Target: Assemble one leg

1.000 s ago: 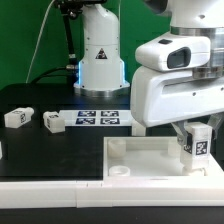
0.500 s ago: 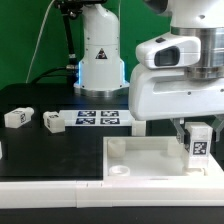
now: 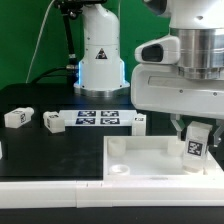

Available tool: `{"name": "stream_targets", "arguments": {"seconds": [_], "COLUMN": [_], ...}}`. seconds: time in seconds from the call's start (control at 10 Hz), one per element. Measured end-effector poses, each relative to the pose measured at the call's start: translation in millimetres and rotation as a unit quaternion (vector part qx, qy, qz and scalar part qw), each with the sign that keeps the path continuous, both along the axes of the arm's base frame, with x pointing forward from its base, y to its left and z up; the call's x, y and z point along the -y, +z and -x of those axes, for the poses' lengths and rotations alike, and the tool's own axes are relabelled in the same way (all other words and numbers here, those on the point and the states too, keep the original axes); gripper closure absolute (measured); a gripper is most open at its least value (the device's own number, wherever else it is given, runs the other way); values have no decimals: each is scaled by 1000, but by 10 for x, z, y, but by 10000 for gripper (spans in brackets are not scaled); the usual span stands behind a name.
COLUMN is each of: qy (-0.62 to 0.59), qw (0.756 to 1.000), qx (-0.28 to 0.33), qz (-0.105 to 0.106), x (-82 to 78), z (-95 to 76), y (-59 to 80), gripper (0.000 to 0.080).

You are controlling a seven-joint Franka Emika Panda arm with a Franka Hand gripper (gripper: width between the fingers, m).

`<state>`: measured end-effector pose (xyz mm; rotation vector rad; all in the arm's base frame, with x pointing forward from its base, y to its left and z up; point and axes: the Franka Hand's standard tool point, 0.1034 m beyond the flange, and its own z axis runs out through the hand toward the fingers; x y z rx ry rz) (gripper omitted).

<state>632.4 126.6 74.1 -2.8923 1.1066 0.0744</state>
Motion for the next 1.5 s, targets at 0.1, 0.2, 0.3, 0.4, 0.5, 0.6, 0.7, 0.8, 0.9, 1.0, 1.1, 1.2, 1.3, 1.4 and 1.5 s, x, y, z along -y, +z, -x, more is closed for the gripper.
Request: {"name": "stream_targets", "arguments": {"seconds": [0.1,0.2,0.3,0.4,0.5,0.6,0.7,0.8,0.9,1.0,1.1,1.2,1.3,1.4,1.5], "qy": [-49,-101,-115,-125,-99,-95,-40,46,97,162,254,296,368,429,480], "qw": [999,995,993,992,995,995,999,999,995,987,967,955,930,903,877], "qx": [-3,-7,-8,-9,-7,-7,-3,2,5,9,13,13,16,19,21], "qz": [0,0,0,0,-1,-2,-1,-3,-5,-3,1,0,0,0,0], "x": [-5,-13,-15,-14,-17,-20,-14,-23,-32,-50,-60,-68,-59,-49,-25], "z": [2,5,5,5,6,6,5,6,8,12,12,13,-1,-10,-15], "y": [-2,-4,-5,-5,-5,-4,-4,-4,-4,-3,-2,-4,-3,2,1], "gripper": [508,508,508,508,433,433,246,170,170,154,151,151,151,151,151]}}
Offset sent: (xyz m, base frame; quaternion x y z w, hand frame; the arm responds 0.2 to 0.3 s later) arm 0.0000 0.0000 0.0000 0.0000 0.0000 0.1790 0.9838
